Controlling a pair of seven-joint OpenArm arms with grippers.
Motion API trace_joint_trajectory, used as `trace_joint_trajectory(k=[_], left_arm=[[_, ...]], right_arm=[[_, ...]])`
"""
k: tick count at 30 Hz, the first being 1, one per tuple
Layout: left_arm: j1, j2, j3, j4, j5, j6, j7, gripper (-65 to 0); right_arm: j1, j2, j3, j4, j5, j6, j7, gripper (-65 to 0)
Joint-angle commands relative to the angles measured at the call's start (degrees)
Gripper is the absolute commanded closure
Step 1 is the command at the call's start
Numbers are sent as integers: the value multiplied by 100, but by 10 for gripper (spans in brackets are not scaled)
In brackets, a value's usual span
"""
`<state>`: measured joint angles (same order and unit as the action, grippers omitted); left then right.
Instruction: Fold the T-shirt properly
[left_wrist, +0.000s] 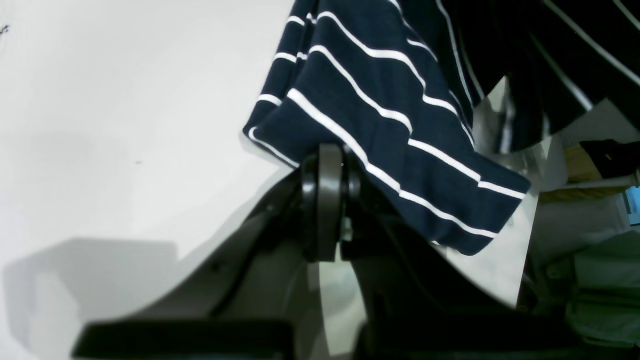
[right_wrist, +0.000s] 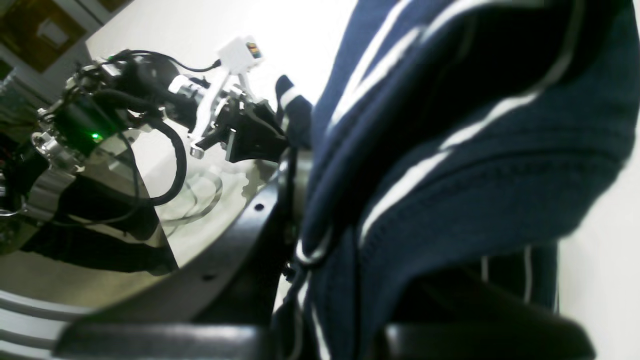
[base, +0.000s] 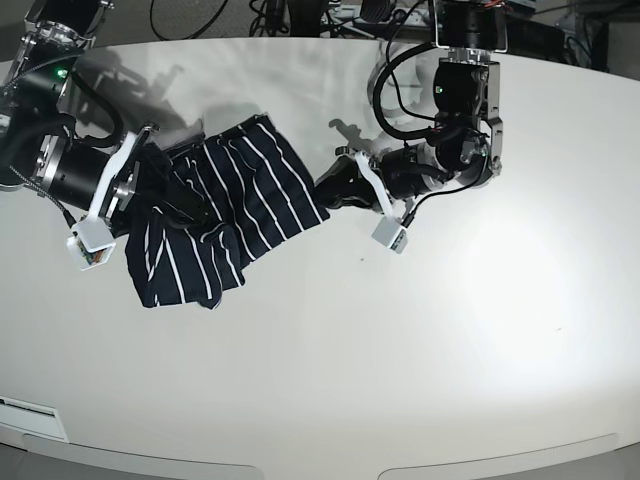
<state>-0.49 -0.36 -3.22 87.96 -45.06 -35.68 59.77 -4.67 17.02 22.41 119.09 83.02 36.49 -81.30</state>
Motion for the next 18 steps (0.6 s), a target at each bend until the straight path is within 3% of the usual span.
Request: trace_joint_trajectory(k=[1,9,15,16,18], left_arm=[[-96,4,4,92,-162,-81,-149,0],[-127,4,4,92,-247,-81,-146,0],[-157,4,-35,153,-302,-79,-85,0],[-192,2,-96,219,-398,-79,0,0],[-328,2,-337,431,-656,-79,304,0]], right_arm=[[37,15,24,70,198,46,130,0],[-74,-295,-778,70,198,271,130,0],[-87,-483,-1526,22,-789,351,533,0],[-85,-492,-1674,-28,-916,351,671,-73],[-55,-487,-2004,-79,-1054,351,841,-291]])
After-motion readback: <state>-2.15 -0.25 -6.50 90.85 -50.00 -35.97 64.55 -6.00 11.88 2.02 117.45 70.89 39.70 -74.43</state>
